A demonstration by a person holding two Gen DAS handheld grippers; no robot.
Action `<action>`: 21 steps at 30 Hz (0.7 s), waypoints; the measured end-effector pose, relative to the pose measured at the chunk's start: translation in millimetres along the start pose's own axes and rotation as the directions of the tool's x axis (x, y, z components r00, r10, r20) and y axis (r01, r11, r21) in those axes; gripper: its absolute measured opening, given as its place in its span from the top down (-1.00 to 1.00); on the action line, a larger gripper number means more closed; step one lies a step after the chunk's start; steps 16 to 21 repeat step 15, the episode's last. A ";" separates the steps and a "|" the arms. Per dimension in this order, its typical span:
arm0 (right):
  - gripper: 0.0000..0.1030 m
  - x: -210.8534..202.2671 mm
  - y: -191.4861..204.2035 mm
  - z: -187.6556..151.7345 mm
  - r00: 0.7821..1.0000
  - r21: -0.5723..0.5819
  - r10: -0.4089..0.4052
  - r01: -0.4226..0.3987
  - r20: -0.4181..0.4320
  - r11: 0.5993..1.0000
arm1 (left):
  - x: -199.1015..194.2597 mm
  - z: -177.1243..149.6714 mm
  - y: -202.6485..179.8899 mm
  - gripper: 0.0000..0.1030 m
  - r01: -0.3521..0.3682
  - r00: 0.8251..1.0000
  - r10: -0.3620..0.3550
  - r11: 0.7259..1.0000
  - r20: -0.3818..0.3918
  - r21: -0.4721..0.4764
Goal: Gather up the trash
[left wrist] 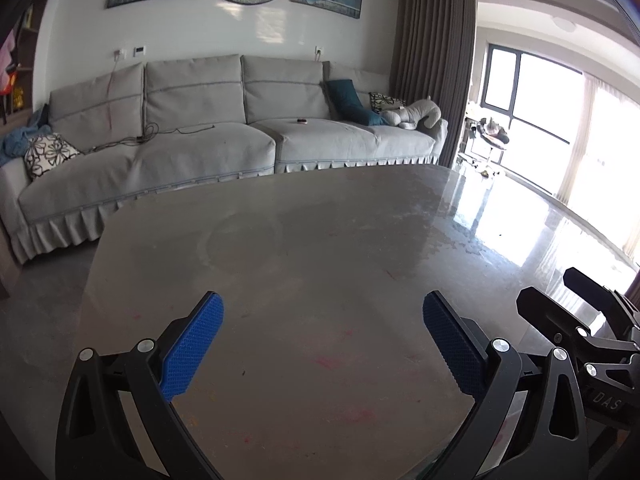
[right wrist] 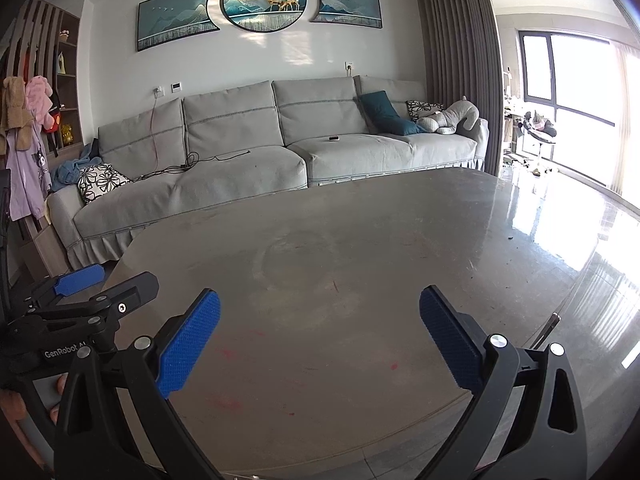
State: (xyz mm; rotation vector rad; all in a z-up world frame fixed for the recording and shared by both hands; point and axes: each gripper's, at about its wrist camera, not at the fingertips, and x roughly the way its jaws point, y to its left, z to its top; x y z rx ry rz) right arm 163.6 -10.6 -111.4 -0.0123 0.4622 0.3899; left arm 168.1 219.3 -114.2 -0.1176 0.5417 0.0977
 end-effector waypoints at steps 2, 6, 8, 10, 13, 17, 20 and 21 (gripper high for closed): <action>-0.93 -0.7 0.3 -0.1 1.000 0.001 0.006 -0.006 0.001 1.000 | -1.0 0.2 0.1 -0.91 0.002 1.000 -0.002 1.000 0.004 0.005; -0.93 -0.4 -0.2 0.8 1.000 0.005 0.002 -0.002 0.007 1.000 | -1.3 0.6 -1.6 -0.91 0.001 1.000 -0.001 1.000 0.008 0.013; -0.93 0.7 -1.2 0.7 1.000 0.010 0.003 -0.003 0.007 1.000 | -0.5 0.6 -0.9 -0.91 -0.003 1.000 0.003 1.000 0.010 0.019; -0.93 2.4 -1.9 0.6 1.000 0.013 0.003 -0.003 0.005 1.000 | 1.4 0.4 -0.2 -0.91 -0.005 1.000 0.005 1.000 0.009 0.018; -0.93 5.9 -1.0 -0.7 1.000 0.019 0.001 -0.001 -0.001 1.000 | 6.3 0.3 0.2 -0.91 0.006 1.000 -0.006 1.000 -0.004 0.010; -0.93 9.8 -0.1 -2.5 1.000 0.023 0.003 -0.003 -0.009 1.000 | 11.5 -0.9 1.1 -0.91 0.003 1.000 -0.003 1.000 -0.012 0.015; -0.93 9.8 -0.1 -2.5 1.000 0.023 0.003 -0.003 -0.009 1.000 | 11.5 -0.9 1.1 -0.91 0.003 1.000 -0.003 1.000 -0.012 0.015; -0.93 9.8 -0.1 -2.5 1.000 0.023 0.003 -0.003 -0.009 1.000 | 11.5 -0.9 1.1 -0.91 0.003 1.000 -0.003 1.000 -0.012 0.015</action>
